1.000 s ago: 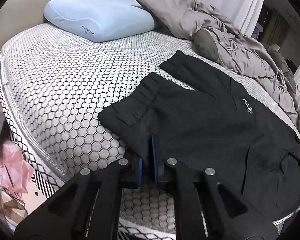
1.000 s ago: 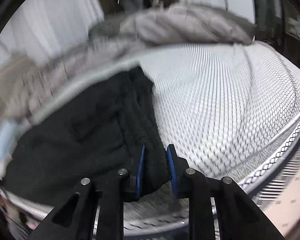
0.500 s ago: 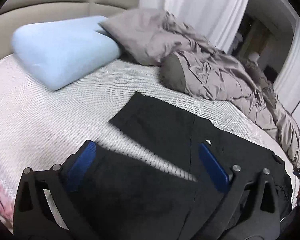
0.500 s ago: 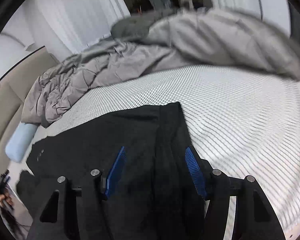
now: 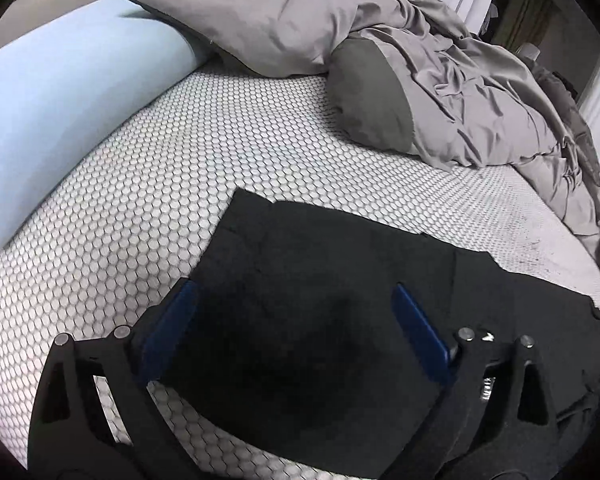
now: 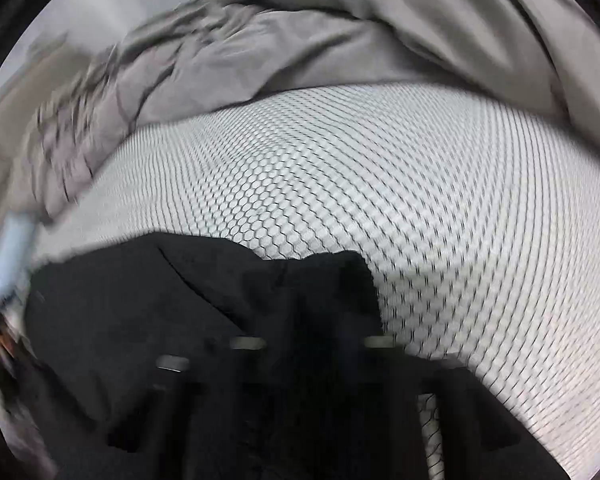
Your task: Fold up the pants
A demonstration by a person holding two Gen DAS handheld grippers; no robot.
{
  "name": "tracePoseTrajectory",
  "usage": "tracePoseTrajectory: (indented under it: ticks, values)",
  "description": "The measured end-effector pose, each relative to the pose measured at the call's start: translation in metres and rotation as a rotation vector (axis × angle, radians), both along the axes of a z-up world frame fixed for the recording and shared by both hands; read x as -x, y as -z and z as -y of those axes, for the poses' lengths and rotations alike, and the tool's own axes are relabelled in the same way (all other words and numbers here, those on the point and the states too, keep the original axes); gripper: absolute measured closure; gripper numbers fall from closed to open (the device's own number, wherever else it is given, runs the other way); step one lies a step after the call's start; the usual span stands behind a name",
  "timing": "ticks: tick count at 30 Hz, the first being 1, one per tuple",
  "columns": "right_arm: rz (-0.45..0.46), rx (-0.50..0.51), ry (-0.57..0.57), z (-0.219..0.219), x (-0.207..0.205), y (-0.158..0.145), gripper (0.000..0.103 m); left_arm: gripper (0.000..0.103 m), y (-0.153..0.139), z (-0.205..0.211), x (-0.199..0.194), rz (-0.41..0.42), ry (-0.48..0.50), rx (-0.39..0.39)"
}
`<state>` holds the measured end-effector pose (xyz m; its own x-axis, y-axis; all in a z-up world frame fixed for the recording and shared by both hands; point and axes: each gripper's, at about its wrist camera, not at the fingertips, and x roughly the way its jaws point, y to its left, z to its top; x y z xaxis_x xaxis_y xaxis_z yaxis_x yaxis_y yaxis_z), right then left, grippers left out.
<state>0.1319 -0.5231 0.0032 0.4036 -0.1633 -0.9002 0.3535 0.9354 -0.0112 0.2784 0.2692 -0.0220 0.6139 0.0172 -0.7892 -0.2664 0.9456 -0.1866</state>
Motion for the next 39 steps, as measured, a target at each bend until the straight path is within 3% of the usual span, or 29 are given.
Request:
tracePoseTrajectory:
  ticks: [3, 5, 8, 11, 12, 13, 14, 16, 18, 20, 21, 23, 25, 27, 29, 32, 35, 39]
  values:
    - [0.05, 0.145, 0.018, 0.003, -0.018, -0.023, 0.098, 0.006, 0.002, -0.005, -0.008, -0.007, -0.006, -0.036]
    - [0.033, 0.133, 0.052, 0.017, -0.03, -0.022, 0.095, 0.006, 0.006, -0.012, -0.012, -0.024, -0.024, -0.027]
    - [-0.071, 0.169, 0.076, 0.022, -0.049, -0.001, 0.086, 0.006, 0.022, -0.021, -0.018, -0.085, -0.05, -0.016]
    - [-0.017, 0.146, 0.102, 0.012, -0.036, -0.01, 0.075, 0.006, 0.047, -0.026, -0.034, -0.177, 0.002, 0.044]
    - [0.026, 0.138, 0.106, 0.005, -0.023, -0.019, 0.071, 0.017, 0.05, -0.024, -0.037, -0.165, 0.009, 0.016]
    - [0.054, 0.134, 0.107, -0.001, -0.01, -0.025, 0.06, 0.032, 0.047, -0.021, -0.039, -0.146, 0.021, -0.021]
    - [0.079, 0.128, 0.102, -0.008, 0.004, -0.031, 0.051, 0.07, 0.042, -0.019, -0.04, -0.142, 0.025, -0.061]
    - [0.133, 0.116, 0.101, -0.026, 0.041, -0.043, 0.045, 0.072, 0.025, -0.023, -0.034, -0.079, 0.026, -0.047]
    - [0.19, 0.086, 0.093, -0.039, 0.081, -0.056, 0.042, 0.071, 0.01, -0.03, -0.028, -0.024, 0.0, -0.094]
    - [0.285, 0.074, 0.134, -0.05, 0.123, -0.072, 0.026, 0.065, 0.008, -0.035, -0.03, -0.039, -0.042, -0.188]
    - [0.333, 0.084, 0.183, -0.054, 0.145, -0.079, 0.024, 0.062, 0.011, -0.039, -0.032, -0.059, -0.049, -0.194]
    - [0.391, 0.056, 0.265, -0.057, 0.185, -0.083, 0.017, 0.062, 0.009, -0.046, -0.024, -0.068, -0.071, -0.144]
    - [0.394, 0.017, 0.339, -0.058, 0.22, -0.082, 0.016, 0.056, -0.001, -0.047, -0.004, -0.018, -0.08, -0.069]
    - [0.406, -0.031, 0.39, -0.063, 0.251, -0.073, 0.016, 0.029, -0.016, -0.043, 0.027, 0.045, -0.08, -0.013]
    - [0.397, -0.091, 0.433, -0.067, 0.274, -0.056, 0.016, 0.02, -0.033, -0.034, 0.064, 0.103, -0.068, 0.008]
    - [0.394, -0.199, 0.46, -0.074, 0.307, -0.035, 0.017, 0.017, -0.047, -0.022, 0.114, 0.139, -0.042, 0.041]
    - [0.435, -0.355, 0.481, -0.079, 0.329, -0.019, 0.017, 0.009, -0.051, -0.019, 0.172, 0.177, -0.084, 0.093]
    - [0.432, -0.415, 0.467, -0.091, 0.334, -0.009, 0.017, 0.007, -0.035, -0.014, 0.241, 0.162, -0.126, 0.148]
